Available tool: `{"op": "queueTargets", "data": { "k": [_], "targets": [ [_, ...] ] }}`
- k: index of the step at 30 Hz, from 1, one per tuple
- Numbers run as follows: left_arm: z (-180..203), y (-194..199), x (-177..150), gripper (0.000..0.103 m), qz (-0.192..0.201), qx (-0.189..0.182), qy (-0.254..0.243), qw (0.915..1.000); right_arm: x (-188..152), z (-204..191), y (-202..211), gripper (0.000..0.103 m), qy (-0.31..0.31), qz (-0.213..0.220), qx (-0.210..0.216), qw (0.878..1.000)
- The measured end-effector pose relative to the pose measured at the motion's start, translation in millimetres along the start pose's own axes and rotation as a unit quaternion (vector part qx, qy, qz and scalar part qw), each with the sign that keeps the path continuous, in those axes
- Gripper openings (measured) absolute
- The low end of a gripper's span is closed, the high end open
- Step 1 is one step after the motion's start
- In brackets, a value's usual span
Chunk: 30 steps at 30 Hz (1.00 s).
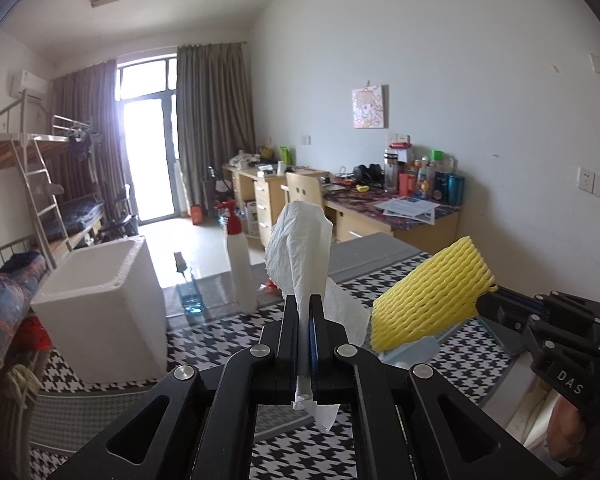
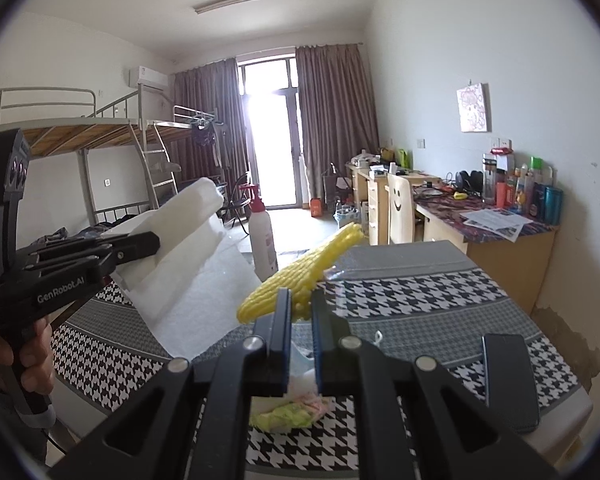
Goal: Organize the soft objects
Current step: 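Carry the white bag and yellow foam sleeve over to the white foam box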
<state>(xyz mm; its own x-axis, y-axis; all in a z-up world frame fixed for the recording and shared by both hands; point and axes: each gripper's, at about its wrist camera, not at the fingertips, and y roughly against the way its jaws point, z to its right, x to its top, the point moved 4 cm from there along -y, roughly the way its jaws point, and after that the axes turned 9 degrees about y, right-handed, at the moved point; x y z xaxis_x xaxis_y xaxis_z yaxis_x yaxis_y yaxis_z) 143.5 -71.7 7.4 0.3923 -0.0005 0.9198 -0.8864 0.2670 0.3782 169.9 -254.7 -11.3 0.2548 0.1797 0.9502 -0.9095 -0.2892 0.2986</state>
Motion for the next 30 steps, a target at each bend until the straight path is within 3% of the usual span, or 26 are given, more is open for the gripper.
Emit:
{"op": "queueTargets", "data": {
  "k": [30],
  "targets": [
    [-52.2, -22.7, 33.3, 0.005, 0.016, 0.045, 0.019, 0.9987, 40.7, -28.3, -53.8, 0.012, 0.004, -0.003, 0.029, 1.000]
  ]
}}
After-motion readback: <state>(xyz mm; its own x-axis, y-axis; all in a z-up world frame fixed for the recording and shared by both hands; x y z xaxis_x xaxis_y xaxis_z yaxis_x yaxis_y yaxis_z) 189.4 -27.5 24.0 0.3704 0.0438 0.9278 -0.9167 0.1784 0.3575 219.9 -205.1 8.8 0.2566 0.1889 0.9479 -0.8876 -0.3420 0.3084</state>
